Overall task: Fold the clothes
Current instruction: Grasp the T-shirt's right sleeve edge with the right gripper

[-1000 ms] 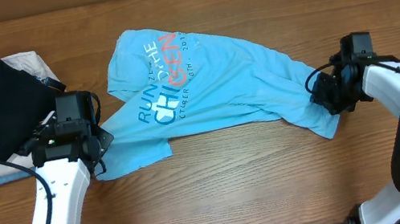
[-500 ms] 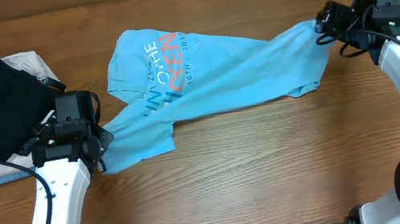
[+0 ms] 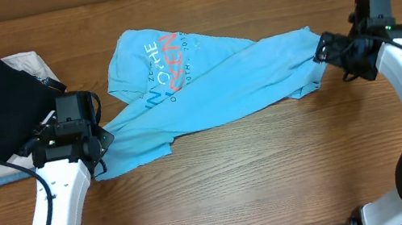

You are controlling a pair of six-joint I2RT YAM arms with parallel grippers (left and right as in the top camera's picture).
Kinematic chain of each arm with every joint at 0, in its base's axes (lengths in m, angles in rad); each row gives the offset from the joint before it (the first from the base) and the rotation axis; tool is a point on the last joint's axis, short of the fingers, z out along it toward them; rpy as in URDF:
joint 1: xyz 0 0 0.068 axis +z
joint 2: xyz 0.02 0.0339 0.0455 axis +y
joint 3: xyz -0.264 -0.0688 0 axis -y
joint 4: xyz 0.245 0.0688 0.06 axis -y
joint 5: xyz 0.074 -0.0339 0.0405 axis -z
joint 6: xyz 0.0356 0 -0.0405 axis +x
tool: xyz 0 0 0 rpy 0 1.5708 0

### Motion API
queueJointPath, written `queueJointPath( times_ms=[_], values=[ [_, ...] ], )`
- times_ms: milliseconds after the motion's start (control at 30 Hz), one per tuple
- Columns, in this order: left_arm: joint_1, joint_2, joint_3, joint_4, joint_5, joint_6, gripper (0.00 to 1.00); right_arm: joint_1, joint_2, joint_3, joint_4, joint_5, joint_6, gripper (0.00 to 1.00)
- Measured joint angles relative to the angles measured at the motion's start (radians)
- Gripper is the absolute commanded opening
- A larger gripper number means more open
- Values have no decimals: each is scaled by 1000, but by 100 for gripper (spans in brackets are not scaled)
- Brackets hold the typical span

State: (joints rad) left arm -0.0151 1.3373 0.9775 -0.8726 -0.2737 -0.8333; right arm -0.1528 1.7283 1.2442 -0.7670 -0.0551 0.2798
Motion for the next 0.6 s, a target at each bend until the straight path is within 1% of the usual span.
queueJointPath(
  times_ms=[67, 167, 200, 333, 500, 533, 600],
  values=[
    [0, 0, 0, 0, 0, 1, 4, 3, 1, -38, 33, 0, -4, 87],
    [0, 0, 0, -1, 0, 4, 4, 5, 6, -96, 92, -1, 5, 68],
    [0, 0, 0, -2, 0, 5, 4, 5, 11, -111, 117, -1, 10, 64],
    [0, 0, -1, -3, 0, 6, 4, 5, 47, -151, 192, -38, 23, 59],
    [0, 0, -1, -3, 0, 6, 4, 5, 85, -159, 243, -98, 37, 57],
    [0, 0, -1, -5, 0, 6, 4, 5, 85, -159, 248, -103, 39, 54],
    [0, 0, -1, -3, 0, 6, 4, 5, 85, -159, 259, -113, 44, 43]
  ],
)
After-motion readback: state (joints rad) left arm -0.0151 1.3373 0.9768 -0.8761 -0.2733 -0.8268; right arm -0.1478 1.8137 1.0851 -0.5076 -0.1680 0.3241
